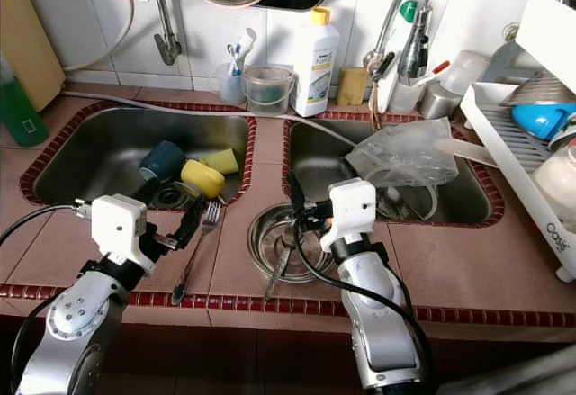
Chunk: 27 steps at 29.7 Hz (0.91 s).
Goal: Kitchen organization
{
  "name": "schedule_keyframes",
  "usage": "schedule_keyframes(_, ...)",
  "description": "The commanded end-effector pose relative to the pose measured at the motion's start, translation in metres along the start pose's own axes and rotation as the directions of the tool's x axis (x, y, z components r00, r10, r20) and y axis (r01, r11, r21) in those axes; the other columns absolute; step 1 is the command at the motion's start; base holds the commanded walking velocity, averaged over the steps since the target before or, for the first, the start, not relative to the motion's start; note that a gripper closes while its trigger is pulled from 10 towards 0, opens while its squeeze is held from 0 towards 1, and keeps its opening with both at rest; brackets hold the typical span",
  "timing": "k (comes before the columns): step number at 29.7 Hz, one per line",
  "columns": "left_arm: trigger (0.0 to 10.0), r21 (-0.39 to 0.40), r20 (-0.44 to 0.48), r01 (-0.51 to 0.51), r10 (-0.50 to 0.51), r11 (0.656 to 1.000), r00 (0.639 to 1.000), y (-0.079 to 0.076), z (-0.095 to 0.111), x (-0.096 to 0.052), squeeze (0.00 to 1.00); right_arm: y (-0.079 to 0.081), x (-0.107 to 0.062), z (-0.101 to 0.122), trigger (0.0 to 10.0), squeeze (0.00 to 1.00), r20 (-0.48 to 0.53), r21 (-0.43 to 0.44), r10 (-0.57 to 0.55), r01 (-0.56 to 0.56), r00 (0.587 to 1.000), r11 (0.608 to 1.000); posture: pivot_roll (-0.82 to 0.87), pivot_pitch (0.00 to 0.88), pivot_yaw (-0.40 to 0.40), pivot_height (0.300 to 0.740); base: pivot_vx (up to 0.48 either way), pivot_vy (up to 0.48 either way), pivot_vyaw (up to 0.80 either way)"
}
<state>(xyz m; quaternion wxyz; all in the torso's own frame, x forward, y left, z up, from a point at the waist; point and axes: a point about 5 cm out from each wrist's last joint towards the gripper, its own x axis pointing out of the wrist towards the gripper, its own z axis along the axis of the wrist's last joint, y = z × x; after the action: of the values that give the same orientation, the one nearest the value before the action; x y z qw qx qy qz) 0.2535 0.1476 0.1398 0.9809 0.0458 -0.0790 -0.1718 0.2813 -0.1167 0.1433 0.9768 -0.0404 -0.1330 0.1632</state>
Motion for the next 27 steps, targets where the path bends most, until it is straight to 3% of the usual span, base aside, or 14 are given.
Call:
schedule_keyframes(1, 10.0, 0.016, -0.021, 0.022, -0.022, 1.000, 1.000, -0.002, -0.001, -0.004, 0.00, 0.003, -0.002, 0.005, 10.0, 0.00, 0.013, -0.001, 0.043, -0.043, 0.999, 0.999, 0.01, 0.049, -0.044, 0.740, 0.000, 0.000, 0.00)
schedule_keyframes(10, 10.0, 0.065, -0.103, 0.037, -0.030, 0.997, 0.994, -0.012, -0.014, -0.017, 0.00, 0.003, -0.015, 0.001, 10.0, 0.00, -0.021, -0.025, 0.106, -0.107, 0.994, 0.994, 0.01, 0.053, -0.040, 0.740, 0.000, 0.000, 0.00)
schedule_keyframes(22, 10.0, -0.010, -0.184, 0.147, -0.147, 0.989, 0.972, -0.036, -0.022, -0.034, 0.00, 0.008, -0.030, 0.000, 10.0, 0.00, -0.045, -0.022, 0.171, -0.172, 0.984, 0.985, 0.00, 0.077, -0.030, 0.740, 0.000, 0.000, 0.00)
schedule_keyframes(27, 10.0, -0.022, -0.222, 0.134, -0.135, 0.991, 0.966, -0.038, -0.026, -0.035, 0.00, 0.009, -0.035, -0.002, 10.0, 0.00, -0.061, -0.006, 0.187, -0.188, 0.980, 0.982, 0.00, 0.080, -0.028, 0.740, 0.000, 0.000, 0.00)
